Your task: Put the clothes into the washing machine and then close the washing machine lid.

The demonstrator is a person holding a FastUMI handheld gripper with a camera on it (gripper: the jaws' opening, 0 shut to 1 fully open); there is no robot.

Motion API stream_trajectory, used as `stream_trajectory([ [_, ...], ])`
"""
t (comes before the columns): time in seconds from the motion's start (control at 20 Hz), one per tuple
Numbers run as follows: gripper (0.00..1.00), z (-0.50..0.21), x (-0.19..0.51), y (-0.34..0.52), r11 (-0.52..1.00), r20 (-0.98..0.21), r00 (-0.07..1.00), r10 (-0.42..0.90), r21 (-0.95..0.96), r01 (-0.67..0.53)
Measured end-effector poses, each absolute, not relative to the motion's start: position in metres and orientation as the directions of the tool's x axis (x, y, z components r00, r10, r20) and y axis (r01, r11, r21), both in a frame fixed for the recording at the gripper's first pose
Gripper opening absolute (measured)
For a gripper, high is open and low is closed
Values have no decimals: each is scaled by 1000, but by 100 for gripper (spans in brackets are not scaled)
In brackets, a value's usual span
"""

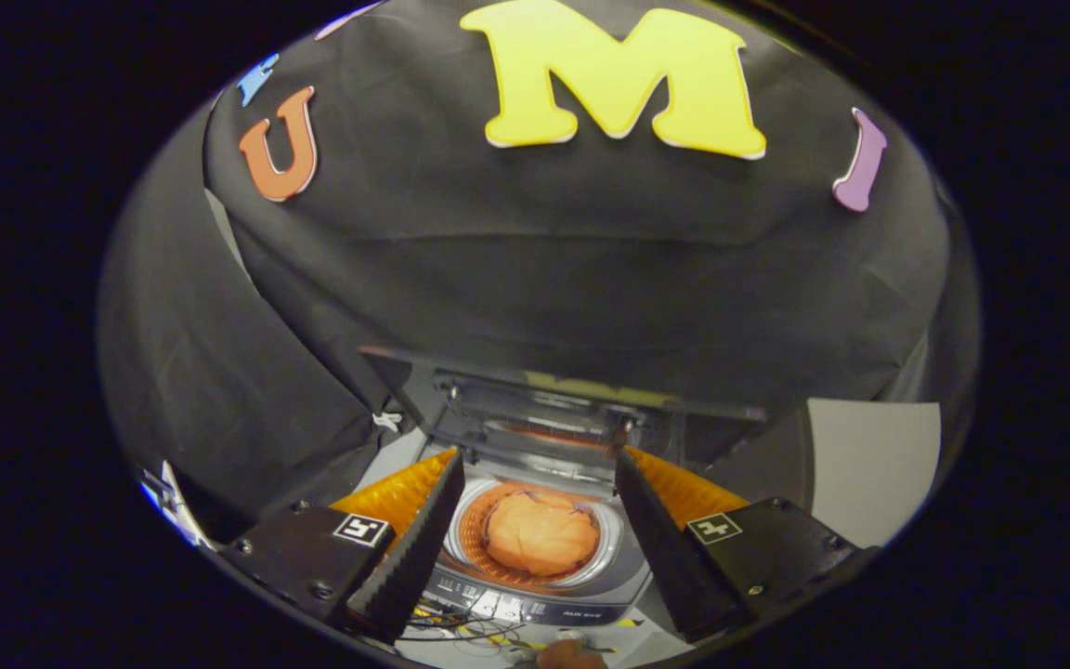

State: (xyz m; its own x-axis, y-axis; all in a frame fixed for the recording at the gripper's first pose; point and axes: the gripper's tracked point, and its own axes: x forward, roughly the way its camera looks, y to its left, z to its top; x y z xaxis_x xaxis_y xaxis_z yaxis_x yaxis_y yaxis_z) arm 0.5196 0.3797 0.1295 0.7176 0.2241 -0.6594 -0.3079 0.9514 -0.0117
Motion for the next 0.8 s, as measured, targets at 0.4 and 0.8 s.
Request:
stream_trajectory([
  [0.4, 100, 156, 546, 379, 961, -621, 751, 225, 13, -277],
  [0.8, 100, 130, 611, 388, 956, -618, 742, 260, 58, -287],
])
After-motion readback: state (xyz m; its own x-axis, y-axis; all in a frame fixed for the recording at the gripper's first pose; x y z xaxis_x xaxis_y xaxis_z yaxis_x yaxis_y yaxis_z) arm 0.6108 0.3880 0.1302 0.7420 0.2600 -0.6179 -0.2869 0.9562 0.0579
